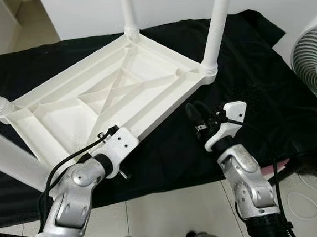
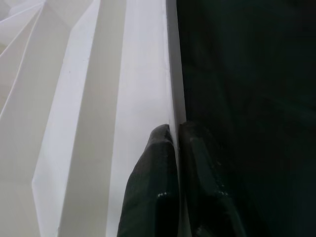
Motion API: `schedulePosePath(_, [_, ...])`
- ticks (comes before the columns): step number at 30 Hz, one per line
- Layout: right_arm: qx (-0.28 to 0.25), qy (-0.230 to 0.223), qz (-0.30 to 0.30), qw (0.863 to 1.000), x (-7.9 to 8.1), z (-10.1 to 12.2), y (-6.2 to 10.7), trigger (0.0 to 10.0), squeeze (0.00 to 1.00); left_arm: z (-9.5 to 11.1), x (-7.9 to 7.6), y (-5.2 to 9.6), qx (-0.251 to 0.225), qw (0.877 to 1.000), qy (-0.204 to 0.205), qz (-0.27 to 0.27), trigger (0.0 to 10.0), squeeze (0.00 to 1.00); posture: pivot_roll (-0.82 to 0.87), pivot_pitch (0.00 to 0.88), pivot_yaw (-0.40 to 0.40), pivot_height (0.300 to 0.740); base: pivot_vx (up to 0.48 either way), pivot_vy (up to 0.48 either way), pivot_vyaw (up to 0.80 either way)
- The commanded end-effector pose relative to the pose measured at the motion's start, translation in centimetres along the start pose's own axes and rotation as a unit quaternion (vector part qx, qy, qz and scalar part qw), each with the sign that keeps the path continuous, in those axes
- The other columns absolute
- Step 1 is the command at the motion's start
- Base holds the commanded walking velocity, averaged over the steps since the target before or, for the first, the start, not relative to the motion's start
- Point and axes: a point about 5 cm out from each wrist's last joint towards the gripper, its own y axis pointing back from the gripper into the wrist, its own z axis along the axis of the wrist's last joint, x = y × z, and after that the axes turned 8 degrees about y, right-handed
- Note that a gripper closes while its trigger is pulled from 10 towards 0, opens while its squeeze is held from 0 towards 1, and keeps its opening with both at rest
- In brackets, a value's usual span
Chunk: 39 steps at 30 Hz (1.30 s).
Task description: Building children table
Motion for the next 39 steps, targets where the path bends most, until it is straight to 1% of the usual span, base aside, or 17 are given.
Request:
schedulePosePath(1, [0.003, -0.002, -0.001, 1.000, 0.2, -0.2, 0.0, 10.0, 0.00, 0.8, 0.6, -0.7, -0.025, 0.998, -0.018, 0.046, 0.0, 0.00, -0.10, 0.142, 0.067, 0.740, 0.000, 0.000, 0.00])
schedulePosePath(10, [0.001, -0.002, -0.009, 1.000, 0.1, -0.1, 0.1, 10.0, 0.00, 2.0, 1.5, -2.5, -0.042, 0.997, -0.021, 0.058, 0.0, 0.00, -0.12, 0.150, 0.074, 0.740, 0.000, 0.000, 0.00])
schedulePosePath(11, [0.000, -0.001, -0.011, 1.000, 0.1, 0.0, 0.2, 10.0, 0.00, 2.2, 1.6, -2.7, -0.045, 0.997, -0.023, 0.058, 0.4, 0.00, -0.12, 0.153, 0.078, 0.740, 0.000, 0.000, 0.00])
schedulePosePath(12, [0.000, 0.000, -0.013, 1.000, 0.0, 0.0, 0.2, 10.0, 0.00, 2.2, 1.6, -2.8, -0.046, 0.997, -0.024, 0.057, 0.4, 0.00, -0.12, 0.153, 0.078, 0.740, 0.000, 0.000, 0.00])
schedulePosePath(13, [-0.001, 0.001, -0.017, 1.000, -0.1, 0.0, 0.3, 10.0, 0.00, 2.2, 1.7, -2.7, -0.048, 0.997, -0.026, 0.055, 1.6, 0.00, -0.12, 0.153, 0.078, 0.740, 0.000, 0.000, 0.00])
schedulePosePath(14, [-0.001, 0.001, -0.017, 1.000, -0.1, 0.0, 0.3, 10.0, 0.00, 2.2, 1.7, -2.7, -0.048, 0.997, -0.026, 0.055, 1.6, 0.00, -0.12, 0.153, 0.078, 0.740, 0.000, 0.000, 0.00])
schedulePosePath(15, [-0.001, 0.001, -0.018, 1.000, -0.2, 0.0, 0.3, 10.0, 0.00, 2.2, 1.7, -2.7, -0.050, 0.997, -0.024, 0.054, 10.0, 0.00, -0.12, 0.155, 0.083, 0.740, 0.000, 0.000, 0.00])
schedulePosePath(19, [0.000, 0.002, -0.020, 1.000, -0.2, 0.0, 0.3, 10.0, 0.00, 2.5, 1.7, -2.2, -0.068, 0.996, -0.013, 0.056, 10.0, 0.00, -0.12, 0.156, 0.080, 0.740, 0.000, 0.000, 0.00])
schedulePosePath(23, [0.001, 0.000, -0.016, 1.000, 0.0, -0.1, 0.2, 10.0, 0.00, 3.0, 2.2, -1.5, -0.106, 0.991, -0.013, 0.087, 10.0, 0.00, -0.11, 0.160, 0.072, 0.740, 0.000, 0.000, 0.00])
schedulePosePath(30, [0.001, -0.002, -0.011, 1.000, 0.1, -0.1, 0.0, 10.0, 0.00, 2.9, 2.3, -1.3, -0.111, 0.990, -0.009, 0.091, 10.0, 0.00, -0.10, 0.160, 0.061, 0.740, 0.000, 0.000, 0.00])
schedulePosePath(31, [0.002, -0.002, -0.009, 1.000, 0.1, -0.1, 0.0, 10.0, 0.00, 2.8, 2.3, -1.3, -0.110, 0.990, -0.008, 0.090, 10.0, 0.77, -0.10, 0.160, 0.061, 0.740, 0.000, 0.000, 0.00])
schedulePosePath(32, [0.002, -0.002, -0.009, 1.000, 0.1, -0.1, 0.0, 10.0, 0.00, 2.8, 2.3, -1.3, -0.110, 0.990, -0.008, 0.090, 10.0, 0.77, -0.10, 0.160, 0.061, 0.740, 0.000, 0.000, 0.00])
schedulePosePath(33, [0.002, -0.001, -0.006, 1.000, 0.2, -0.1, -0.1, 10.0, 0.00, 2.8, 2.4, -1.3, -0.112, 0.990, -0.005, 0.089, 10.0, 1.00, -0.10, 0.160, 0.061, 0.740, 0.000, 0.000, 0.00])
schedulePosePath(36, [0.002, -0.001, -0.006, 1.000, 0.2, -0.1, -0.1, 10.0, 0.00, 2.8, 2.4, -1.3, -0.112, 0.990, -0.005, 0.089, 10.0, 1.00, -0.10, 0.160, 0.061, 0.740, 0.000, 0.000, 0.00])
schedulePosePath(37, [0.002, -0.001, -0.006, 1.000, 0.1, -0.1, -0.1, 10.0, 0.00, 2.9, 2.4, -1.3, -0.111, 0.989, -0.012, 0.092, 10.0, 0.92, -0.10, 0.160, 0.061, 0.740, 0.000, 0.000, 0.00])
schedulePosePath(38, [0.002, 0.000, -0.006, 1.000, 0.1, -0.1, 0.0, 10.0, 0.00, 3.1, 2.5, -1.2, -0.113, 0.989, -0.017, 0.093, 10.0, 0.00, -0.10, 0.160, 0.057, 0.740, 0.000, 0.000, 0.00])
schedulePosePath(39, [0.002, 0.000, -0.006, 1.000, 0.1, -0.1, 0.0, 10.0, 0.00, 3.1, 2.5, -1.2, -0.113, 0.989, -0.017, 0.093, 10.0, 0.00, -0.10, 0.160, 0.057, 0.740, 0.000, 0.000, 0.00])
